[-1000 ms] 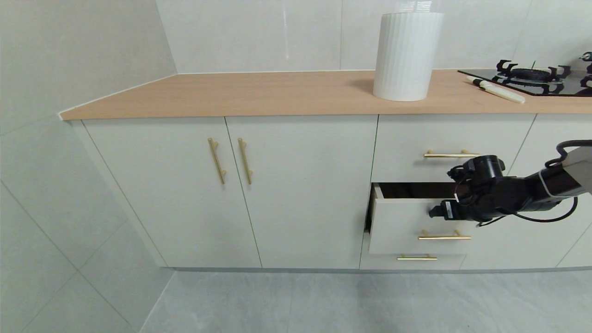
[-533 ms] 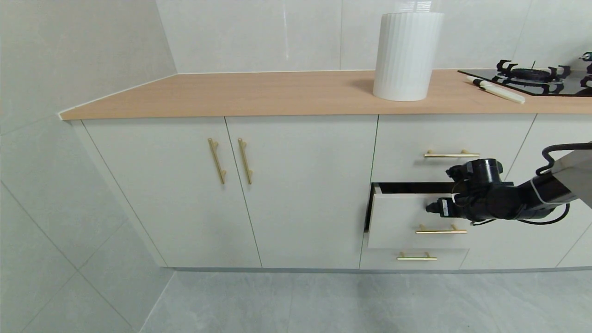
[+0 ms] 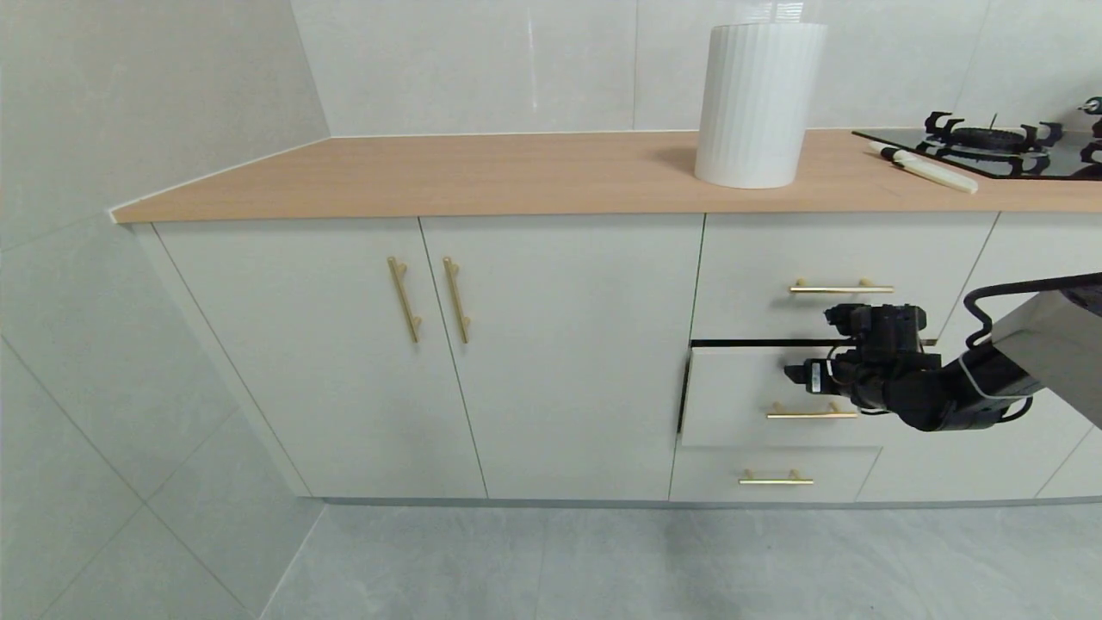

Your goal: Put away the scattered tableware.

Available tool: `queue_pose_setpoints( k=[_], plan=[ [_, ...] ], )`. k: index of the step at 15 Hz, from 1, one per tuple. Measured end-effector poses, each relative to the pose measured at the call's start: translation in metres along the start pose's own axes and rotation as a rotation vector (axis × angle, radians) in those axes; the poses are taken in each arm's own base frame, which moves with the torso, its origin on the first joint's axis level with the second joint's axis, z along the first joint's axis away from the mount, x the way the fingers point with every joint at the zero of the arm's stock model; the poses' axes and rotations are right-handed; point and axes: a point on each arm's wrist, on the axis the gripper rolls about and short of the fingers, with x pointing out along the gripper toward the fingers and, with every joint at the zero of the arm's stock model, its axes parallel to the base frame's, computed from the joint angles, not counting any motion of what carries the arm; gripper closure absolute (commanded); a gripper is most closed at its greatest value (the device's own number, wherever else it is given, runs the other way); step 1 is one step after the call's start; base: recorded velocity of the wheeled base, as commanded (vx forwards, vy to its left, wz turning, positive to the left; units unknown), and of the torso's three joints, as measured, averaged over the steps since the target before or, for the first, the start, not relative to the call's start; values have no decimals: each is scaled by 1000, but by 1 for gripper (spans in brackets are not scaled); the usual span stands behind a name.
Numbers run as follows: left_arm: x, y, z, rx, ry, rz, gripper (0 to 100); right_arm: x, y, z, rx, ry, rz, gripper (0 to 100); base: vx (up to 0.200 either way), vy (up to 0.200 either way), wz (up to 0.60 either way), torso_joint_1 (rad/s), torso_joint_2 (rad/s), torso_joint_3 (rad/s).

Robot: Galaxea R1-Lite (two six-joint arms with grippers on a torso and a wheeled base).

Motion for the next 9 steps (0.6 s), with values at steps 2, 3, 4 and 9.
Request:
queue_pose_setpoints(
  k=[2,3,4,9],
  plan=[
    [0,0,0,0,0,0,0,5,4,-6,-2,-8,-6,0,0,0,0,0,0,0],
    [0,0,0,0,0,0,0,7,6,-7,-3,-24,-22,0,0,0,0,0,0,0],
    [0,0,0,0,0,0,0,10,7,-7,-2,-51,-32,0,0,0,0,0,0,0],
    [0,0,0,0,0,0,0,21,10,-5,51,-104,-61,0,0,0,0,0,0,0]
  ],
)
